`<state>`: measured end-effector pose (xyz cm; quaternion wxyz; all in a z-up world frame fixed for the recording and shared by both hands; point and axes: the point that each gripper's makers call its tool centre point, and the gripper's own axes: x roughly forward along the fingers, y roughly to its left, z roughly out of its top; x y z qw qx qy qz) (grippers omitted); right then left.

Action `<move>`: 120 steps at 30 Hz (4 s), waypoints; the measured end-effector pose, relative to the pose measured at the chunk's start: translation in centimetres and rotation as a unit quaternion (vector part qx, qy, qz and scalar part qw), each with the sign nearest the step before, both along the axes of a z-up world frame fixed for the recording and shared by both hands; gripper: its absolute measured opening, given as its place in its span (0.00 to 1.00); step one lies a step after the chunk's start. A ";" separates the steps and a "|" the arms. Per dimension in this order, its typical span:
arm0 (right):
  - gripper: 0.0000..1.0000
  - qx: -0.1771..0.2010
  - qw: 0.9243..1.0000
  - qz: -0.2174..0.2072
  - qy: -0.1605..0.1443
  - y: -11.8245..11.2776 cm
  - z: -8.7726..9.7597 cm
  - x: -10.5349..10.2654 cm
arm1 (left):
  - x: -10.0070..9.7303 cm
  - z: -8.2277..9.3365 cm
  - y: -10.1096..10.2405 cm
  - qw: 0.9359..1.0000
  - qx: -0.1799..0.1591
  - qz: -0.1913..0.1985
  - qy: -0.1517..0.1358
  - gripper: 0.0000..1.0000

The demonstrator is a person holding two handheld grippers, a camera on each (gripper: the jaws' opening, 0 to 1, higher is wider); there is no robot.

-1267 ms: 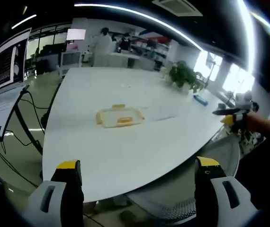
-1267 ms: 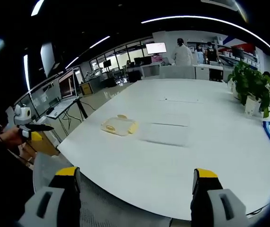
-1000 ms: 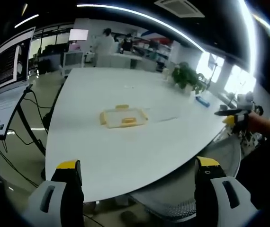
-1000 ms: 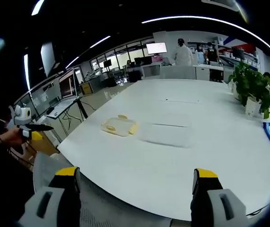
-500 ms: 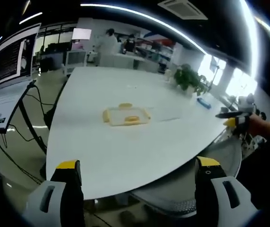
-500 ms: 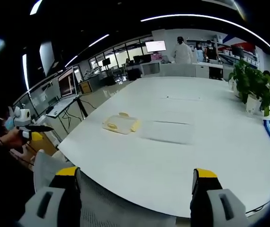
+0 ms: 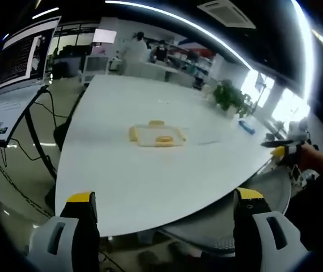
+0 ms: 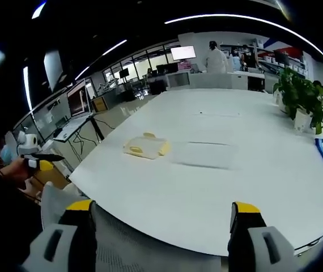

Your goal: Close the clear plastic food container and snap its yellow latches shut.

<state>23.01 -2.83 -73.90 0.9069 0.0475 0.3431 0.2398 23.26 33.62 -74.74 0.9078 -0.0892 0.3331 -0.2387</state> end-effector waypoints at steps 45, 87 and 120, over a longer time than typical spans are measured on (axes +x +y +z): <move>0.98 -0.052 0.997 -0.029 0.038 5.2 -4.8 5.9 | 6.9 -4.3 1.6 0.999 -0.003 -0.027 0.027 0.97; 0.93 -0.059 0.990 0.127 -0.008 8.9 -6.5 13.5 | 11.7 -6.5 -1.3 0.991 0.088 -0.098 0.036 0.98; 0.91 -0.096 0.954 0.277 -0.060 11.3 -5.9 18.2 | 16.7 -7.6 -2.3 0.970 0.149 -0.192 0.008 0.99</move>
